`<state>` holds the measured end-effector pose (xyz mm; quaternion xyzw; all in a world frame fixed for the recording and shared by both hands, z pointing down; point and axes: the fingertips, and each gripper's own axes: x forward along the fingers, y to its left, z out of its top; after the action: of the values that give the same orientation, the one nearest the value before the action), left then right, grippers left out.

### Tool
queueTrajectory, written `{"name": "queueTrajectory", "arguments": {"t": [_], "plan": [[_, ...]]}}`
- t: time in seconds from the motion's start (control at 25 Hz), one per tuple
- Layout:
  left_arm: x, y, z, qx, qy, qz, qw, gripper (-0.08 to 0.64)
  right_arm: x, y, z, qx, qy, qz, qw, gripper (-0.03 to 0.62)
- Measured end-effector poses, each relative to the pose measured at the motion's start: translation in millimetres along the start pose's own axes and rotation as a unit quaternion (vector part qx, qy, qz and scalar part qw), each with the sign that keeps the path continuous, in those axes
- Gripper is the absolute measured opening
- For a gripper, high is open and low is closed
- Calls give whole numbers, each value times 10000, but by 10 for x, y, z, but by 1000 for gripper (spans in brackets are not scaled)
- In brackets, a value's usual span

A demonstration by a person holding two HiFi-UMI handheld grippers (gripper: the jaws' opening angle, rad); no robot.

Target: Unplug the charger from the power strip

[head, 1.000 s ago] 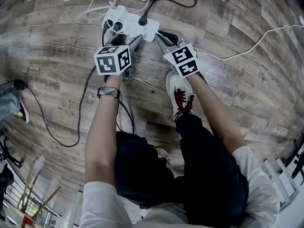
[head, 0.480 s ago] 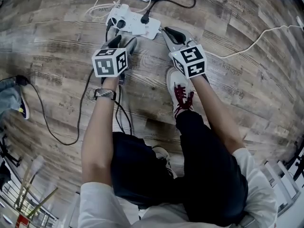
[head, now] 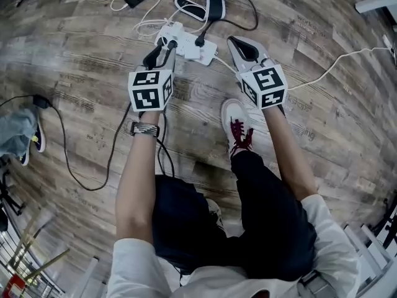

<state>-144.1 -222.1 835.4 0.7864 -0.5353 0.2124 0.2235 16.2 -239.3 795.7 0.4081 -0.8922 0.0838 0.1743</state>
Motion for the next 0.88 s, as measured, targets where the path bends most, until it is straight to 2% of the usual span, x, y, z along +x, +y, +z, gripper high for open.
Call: {"name": "queueTrajectory", "arguments": {"t": [0.16,0.28,0.4,0.56,0.88], "plan": [[-256,28,577,258,-533,198,9980,106,-116,-56,548,-297,-305,-8,9991,3],[-432,30,983,618,-790,330,9944,92,-213,-133,1010,-382,-625,-76,9973,3],[-581,68,1357,796,-1028,429,9906,61,-298,-170,1457,-447,-932,-130,9946,3],[-720,108,1866,936,-1347,562,9849,41,-334,-268,1998,-503,-1200,-151,9914,3],[-976,95,2846,1018,-1893,690,9742,18,-449,-586,2789,-668,-1395,-250,9876,3]]}}
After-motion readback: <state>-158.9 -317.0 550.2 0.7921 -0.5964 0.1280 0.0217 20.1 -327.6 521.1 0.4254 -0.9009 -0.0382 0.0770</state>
